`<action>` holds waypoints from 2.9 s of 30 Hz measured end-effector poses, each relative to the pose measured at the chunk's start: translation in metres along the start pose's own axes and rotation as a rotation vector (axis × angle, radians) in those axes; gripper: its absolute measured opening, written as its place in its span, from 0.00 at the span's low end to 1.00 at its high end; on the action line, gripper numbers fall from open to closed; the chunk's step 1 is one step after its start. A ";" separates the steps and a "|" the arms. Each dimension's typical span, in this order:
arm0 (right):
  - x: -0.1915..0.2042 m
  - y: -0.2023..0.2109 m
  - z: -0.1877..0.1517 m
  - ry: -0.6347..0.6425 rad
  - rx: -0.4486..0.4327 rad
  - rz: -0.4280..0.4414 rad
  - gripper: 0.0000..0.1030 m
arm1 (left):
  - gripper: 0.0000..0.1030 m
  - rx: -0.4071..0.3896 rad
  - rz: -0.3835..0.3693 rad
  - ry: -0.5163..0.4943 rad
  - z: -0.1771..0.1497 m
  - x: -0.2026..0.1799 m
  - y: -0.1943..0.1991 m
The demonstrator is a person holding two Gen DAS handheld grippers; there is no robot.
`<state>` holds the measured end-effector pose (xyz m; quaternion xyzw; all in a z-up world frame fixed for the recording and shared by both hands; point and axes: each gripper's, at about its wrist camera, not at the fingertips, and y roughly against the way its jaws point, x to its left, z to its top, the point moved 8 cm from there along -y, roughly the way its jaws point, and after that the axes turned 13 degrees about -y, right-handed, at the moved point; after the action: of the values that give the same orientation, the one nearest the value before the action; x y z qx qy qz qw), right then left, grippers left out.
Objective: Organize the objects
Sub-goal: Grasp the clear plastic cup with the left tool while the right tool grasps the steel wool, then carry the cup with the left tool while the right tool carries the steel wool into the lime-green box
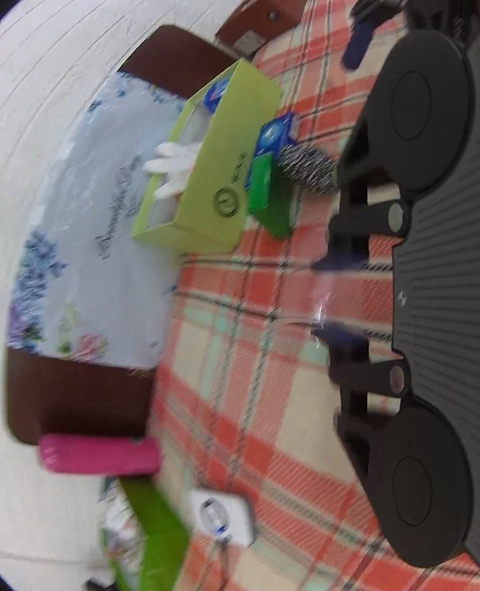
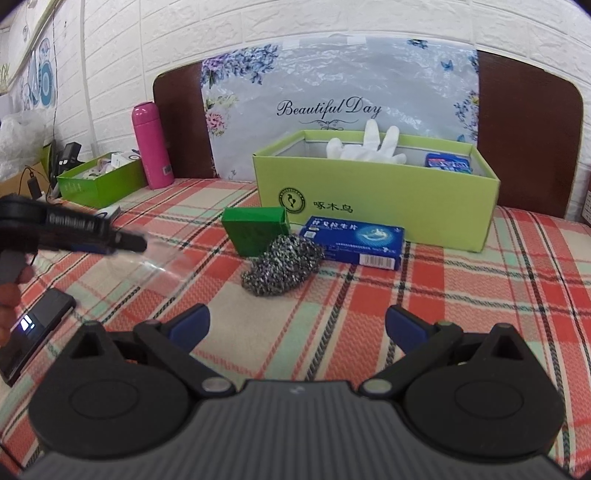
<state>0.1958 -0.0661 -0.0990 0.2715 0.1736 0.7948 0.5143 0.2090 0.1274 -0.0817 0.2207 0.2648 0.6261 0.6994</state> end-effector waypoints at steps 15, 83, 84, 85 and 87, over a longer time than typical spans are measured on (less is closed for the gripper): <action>0.025 -0.094 0.023 -0.052 0.066 -0.063 0.80 | 0.53 -0.109 0.100 0.093 -0.002 0.017 0.016; -0.051 -0.025 0.166 0.044 -0.213 -0.056 0.40 | 0.03 -0.221 -0.202 -0.289 0.191 -0.141 -0.047; -0.054 -0.033 0.169 0.044 -0.210 -0.062 0.40 | 0.03 -0.215 -0.197 -0.290 0.194 -0.140 -0.054; -0.058 -0.041 0.171 0.042 -0.208 -0.065 0.40 | 0.03 -0.210 -0.192 -0.294 0.196 -0.140 -0.061; -0.063 -0.058 0.174 0.040 -0.200 -0.064 0.40 | 0.03 -0.204 -0.190 -0.301 0.200 -0.138 -0.073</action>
<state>0.3641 -0.1007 -0.0097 0.1971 0.1124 0.7966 0.5604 0.3835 -0.0140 0.0371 0.2137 0.1123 0.5407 0.8058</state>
